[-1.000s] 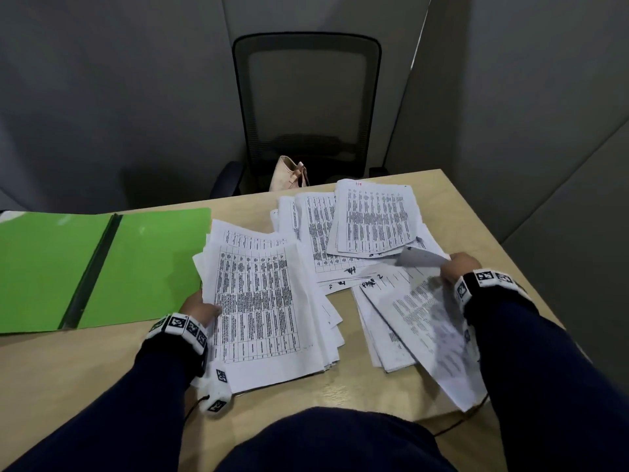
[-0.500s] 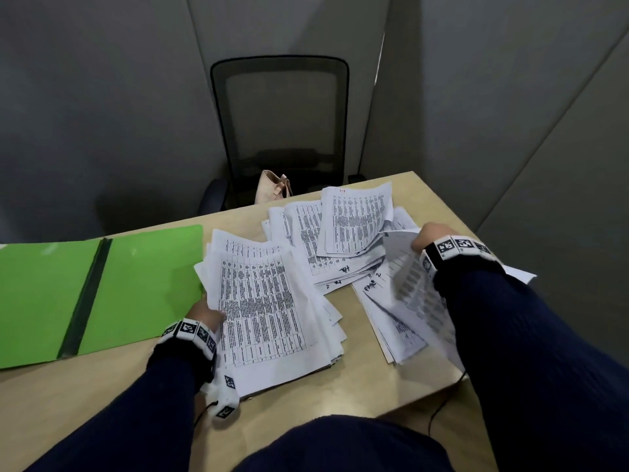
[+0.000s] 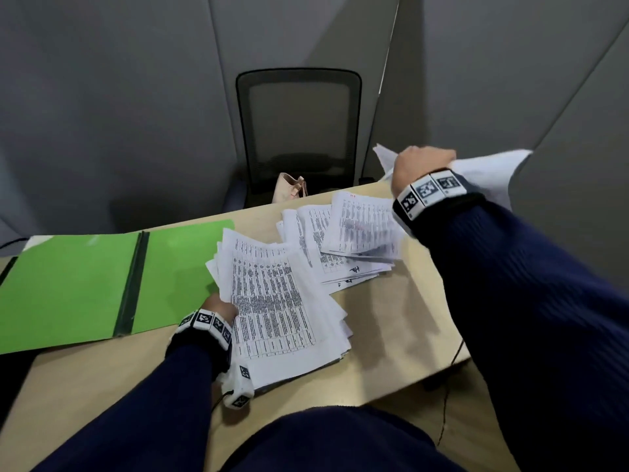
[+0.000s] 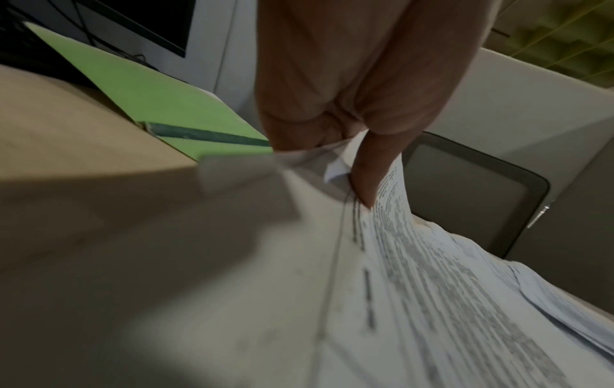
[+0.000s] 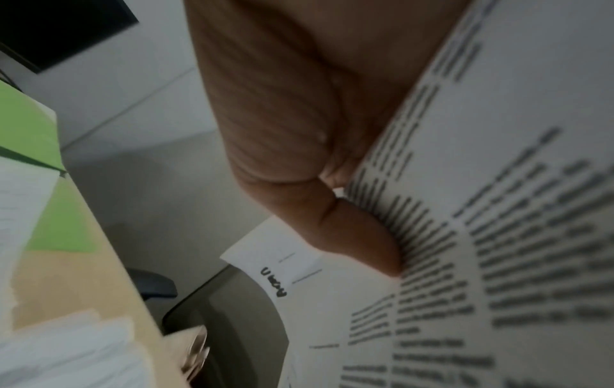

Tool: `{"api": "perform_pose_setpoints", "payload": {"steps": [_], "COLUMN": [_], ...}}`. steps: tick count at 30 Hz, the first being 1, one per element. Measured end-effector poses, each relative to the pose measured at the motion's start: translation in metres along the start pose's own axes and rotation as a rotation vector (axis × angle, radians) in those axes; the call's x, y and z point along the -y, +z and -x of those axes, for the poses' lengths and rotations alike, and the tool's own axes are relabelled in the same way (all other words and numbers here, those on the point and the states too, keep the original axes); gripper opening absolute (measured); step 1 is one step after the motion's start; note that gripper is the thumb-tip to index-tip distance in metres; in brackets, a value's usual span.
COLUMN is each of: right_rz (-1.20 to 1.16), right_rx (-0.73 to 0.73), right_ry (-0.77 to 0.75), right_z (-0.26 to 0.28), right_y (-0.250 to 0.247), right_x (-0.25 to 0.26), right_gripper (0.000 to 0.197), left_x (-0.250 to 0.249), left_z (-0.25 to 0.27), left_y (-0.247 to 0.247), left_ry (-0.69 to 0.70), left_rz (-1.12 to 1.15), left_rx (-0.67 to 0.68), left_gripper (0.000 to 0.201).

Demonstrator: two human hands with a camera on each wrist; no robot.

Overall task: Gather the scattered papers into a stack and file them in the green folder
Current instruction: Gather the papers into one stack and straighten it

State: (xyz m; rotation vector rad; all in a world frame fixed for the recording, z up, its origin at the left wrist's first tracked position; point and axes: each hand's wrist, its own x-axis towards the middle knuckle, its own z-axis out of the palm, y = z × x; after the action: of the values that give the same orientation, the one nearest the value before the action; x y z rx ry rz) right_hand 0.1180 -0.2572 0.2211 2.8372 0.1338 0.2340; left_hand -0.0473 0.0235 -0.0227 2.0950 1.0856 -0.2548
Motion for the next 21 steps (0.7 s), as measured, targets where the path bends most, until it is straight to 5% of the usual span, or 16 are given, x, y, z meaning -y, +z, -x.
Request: {"api": "perform_pose_setpoints", "payload": {"steps": [7,11,14,21], "right_rz": [-0.267,-0.594,-0.917,-0.86], "right_rx": [-0.308,-0.144,0.043,0.576], "right_ry": [-0.185,-0.228,-0.177,-0.087], "right_z": [0.004,0.009,0.001,0.014], "right_y": [-0.059,-0.059,-0.031,0.105], "right_x": [0.066,0.095,0.106,0.148], "right_gripper": [0.031,0.036,0.022,0.034], "left_x": [0.028,0.044,0.048,0.057], "left_z": [0.004,0.0,-0.001,-0.007], "left_y": [-0.027,-0.035,-0.039,-0.043], "left_ry": [-0.065,-0.115,-0.149,-0.258], "left_rz": [0.026,0.057,0.087,0.305], "left_rx": [0.014,0.023,0.044,0.121], "left_gripper": [0.035,0.033,0.02,0.062]}}
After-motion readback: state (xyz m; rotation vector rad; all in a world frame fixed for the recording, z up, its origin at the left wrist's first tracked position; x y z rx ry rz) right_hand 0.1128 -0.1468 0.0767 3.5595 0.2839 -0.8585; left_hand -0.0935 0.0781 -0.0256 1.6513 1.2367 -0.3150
